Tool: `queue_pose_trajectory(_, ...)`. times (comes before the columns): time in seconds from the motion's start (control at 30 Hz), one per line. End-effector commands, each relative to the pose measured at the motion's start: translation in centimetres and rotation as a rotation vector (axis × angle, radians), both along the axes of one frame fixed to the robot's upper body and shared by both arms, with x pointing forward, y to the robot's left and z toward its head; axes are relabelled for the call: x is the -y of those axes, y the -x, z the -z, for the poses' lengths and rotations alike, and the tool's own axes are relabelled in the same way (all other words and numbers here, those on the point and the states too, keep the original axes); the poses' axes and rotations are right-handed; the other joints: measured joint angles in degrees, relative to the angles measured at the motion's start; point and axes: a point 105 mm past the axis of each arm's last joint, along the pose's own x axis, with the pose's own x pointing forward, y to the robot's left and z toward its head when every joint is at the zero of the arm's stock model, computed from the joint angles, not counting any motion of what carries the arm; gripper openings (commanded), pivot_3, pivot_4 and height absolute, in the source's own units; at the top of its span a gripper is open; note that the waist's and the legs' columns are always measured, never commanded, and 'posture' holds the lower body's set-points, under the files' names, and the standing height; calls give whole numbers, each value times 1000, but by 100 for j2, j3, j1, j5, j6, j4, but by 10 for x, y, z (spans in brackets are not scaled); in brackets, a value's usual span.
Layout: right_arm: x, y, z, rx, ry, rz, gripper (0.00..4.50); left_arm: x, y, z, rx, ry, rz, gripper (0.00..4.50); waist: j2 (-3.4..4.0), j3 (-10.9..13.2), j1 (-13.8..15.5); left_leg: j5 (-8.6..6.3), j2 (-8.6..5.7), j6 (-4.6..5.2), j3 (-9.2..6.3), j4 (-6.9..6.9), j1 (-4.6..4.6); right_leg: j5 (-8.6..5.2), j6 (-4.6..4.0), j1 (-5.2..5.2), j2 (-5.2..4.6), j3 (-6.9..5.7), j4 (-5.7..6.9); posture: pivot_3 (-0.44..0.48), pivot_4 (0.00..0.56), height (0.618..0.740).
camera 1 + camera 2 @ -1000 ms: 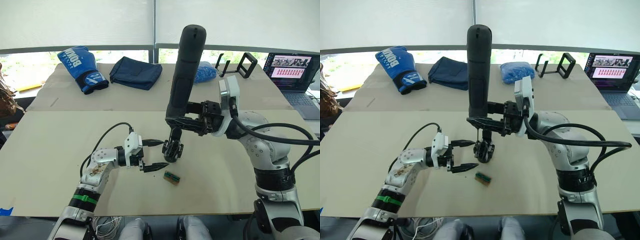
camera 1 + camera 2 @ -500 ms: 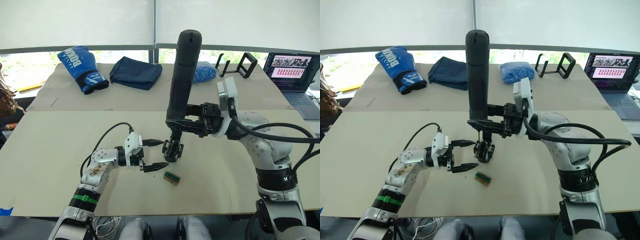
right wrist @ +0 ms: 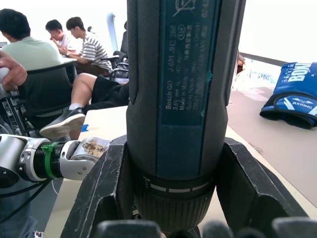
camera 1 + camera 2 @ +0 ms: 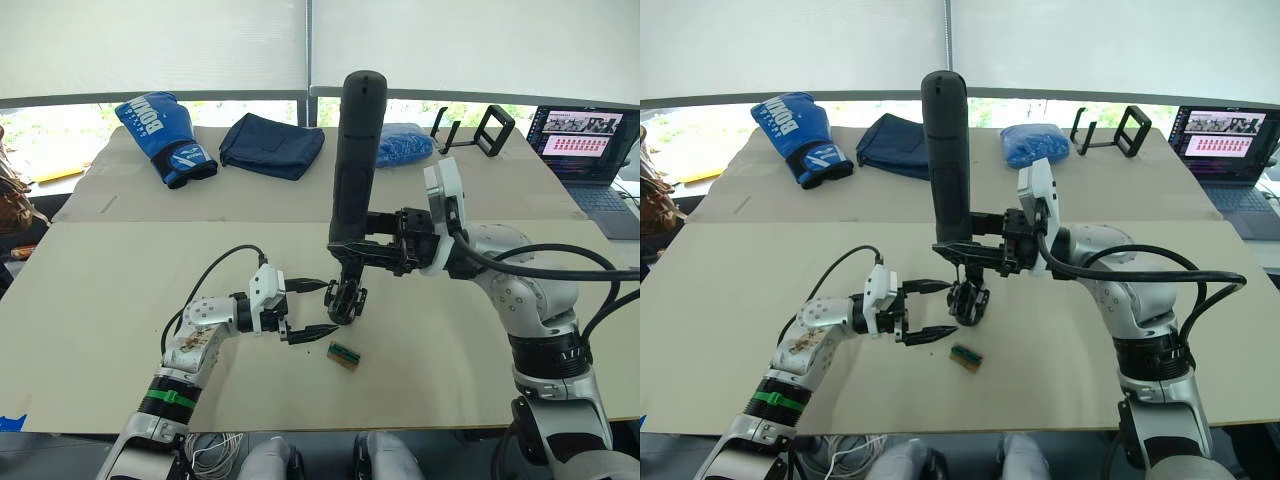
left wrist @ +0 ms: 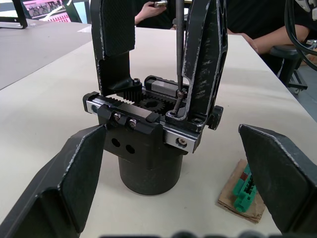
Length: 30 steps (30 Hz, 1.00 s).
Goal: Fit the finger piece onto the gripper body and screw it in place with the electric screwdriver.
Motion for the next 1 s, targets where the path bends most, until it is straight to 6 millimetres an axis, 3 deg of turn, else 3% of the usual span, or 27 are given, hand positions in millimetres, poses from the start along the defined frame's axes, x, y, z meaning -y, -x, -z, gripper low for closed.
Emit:
queue_pose_trajectory(0.03,0,3,-14,68,-16,-2,1907,2,2,-3,21,13,11,4500,0,0,-1,0,0,0,0,0,0,0,0,0,0,0,0,0,150,740)
queue_pose_trajectory(1.0,-2,2,-15,76,-46,0,1907,1,3,-1,19,11,10,4500,0,0,-4,0,0,0,0,-1,0,0,0,0,0,0,0,0,150,740)
